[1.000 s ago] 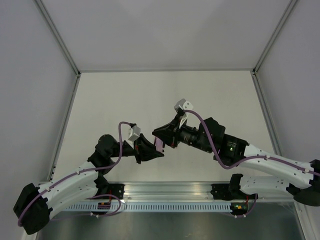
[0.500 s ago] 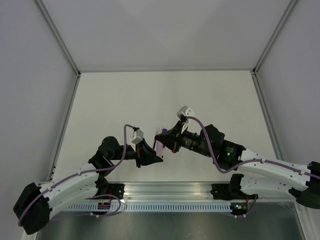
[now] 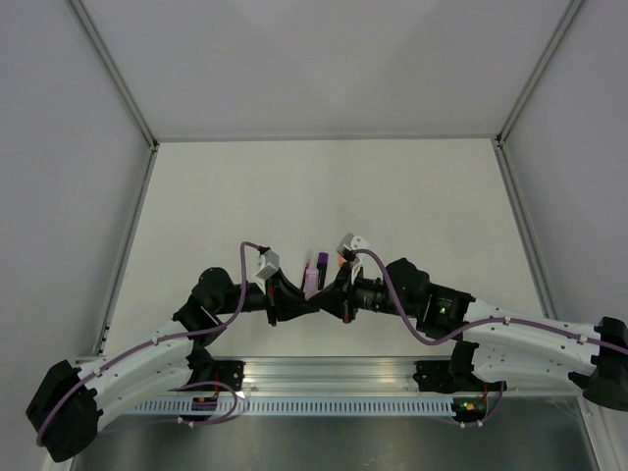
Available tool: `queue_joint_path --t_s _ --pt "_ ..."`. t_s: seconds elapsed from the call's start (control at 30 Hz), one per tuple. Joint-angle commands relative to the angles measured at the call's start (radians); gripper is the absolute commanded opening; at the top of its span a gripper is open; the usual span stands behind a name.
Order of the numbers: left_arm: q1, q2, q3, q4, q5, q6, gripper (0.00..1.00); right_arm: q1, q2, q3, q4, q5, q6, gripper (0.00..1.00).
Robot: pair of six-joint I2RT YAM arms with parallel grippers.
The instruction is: Insert the pens into the pen caps
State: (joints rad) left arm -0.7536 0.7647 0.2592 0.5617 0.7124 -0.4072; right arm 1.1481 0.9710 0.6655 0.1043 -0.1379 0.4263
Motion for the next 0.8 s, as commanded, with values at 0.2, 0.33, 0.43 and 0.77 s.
queue_joint_path --t_s 0.2,0.33,0.43,0.77 --pt "-0.001 -0.007 0.054 0.181 -0.039 -0.001 0.02 0.016 -0.054 0.008 -0.182 0.011 -0.007 0.04" --pt "0.0 -0.007 0.055 0.158 -0.074 0.002 0.02 0.015 -0.123 0.08 -0.256 0.101 -0.008 0.08" --pt "-0.001 0.002 0.077 0.072 -0.171 0.004 0.02 0.016 -0.199 0.15 -0.325 0.25 -0.011 0.07" --pt "0.036 0.255 0.319 -0.339 -0.381 -0.002 0.02 0.016 -0.178 0.295 -0.397 0.495 -0.132 0.21"
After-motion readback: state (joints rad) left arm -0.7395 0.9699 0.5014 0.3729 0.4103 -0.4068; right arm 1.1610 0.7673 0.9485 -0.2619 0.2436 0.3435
